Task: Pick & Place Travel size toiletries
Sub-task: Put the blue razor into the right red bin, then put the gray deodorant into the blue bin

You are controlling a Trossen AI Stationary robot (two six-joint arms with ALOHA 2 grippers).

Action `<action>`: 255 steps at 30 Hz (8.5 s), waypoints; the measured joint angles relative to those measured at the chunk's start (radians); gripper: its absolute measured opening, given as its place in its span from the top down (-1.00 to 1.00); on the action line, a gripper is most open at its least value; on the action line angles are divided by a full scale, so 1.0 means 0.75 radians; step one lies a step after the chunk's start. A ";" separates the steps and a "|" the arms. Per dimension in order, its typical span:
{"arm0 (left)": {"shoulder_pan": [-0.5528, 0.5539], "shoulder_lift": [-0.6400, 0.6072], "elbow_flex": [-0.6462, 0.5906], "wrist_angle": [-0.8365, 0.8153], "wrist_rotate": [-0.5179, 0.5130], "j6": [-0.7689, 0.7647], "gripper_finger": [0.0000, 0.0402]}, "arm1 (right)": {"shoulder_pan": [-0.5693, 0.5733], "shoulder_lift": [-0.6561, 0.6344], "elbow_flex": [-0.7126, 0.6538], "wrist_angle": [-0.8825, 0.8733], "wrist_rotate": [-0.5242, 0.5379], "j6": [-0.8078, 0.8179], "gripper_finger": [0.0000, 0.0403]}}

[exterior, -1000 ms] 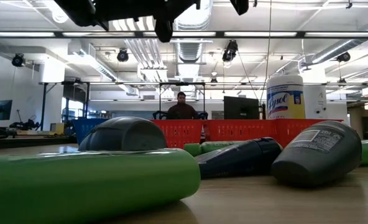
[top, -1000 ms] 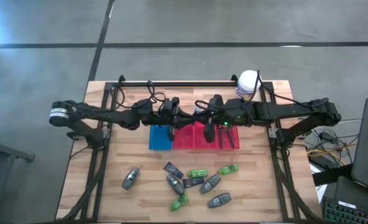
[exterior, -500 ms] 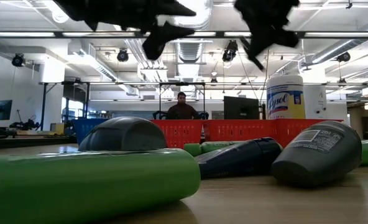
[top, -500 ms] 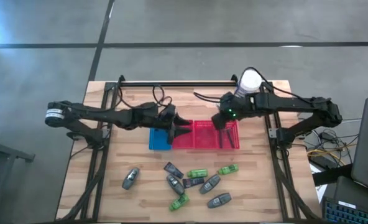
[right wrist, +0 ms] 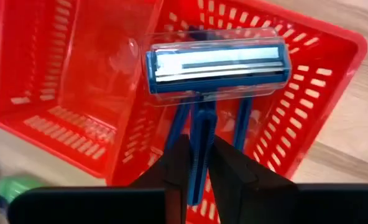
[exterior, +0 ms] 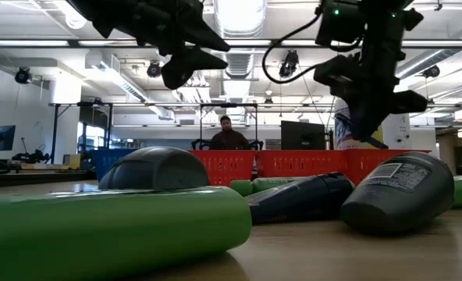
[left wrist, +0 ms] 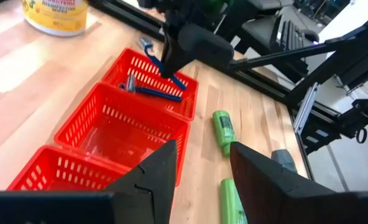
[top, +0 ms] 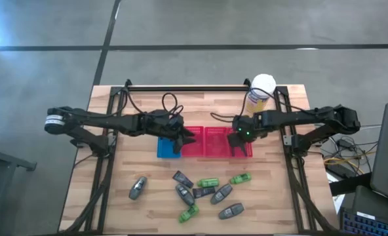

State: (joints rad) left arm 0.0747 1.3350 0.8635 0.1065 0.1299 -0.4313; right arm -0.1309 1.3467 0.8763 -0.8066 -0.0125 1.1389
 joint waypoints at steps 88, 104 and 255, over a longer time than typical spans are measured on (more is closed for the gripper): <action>-1.036 0.157 -0.209 -1.012 0.074 -1.594 -0.27 | 0.285 -0.124 0.091 -0.165 0.123 -0.102 -0.65; -0.886 -0.383 -0.227 -0.826 -0.867 -1.686 -0.06 | 0.282 -0.253 0.090 -0.098 0.241 -0.020 -0.78; -0.681 -0.303 -0.198 -0.483 -0.355 -0.271 -0.39 | 0.665 0.522 0.192 0.486 -0.182 -1.333 0.04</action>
State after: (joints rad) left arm -0.4359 1.1080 0.7147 -0.2556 -0.1363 -0.6344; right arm 0.3677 1.7379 1.0206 -0.4418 -0.1487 0.1393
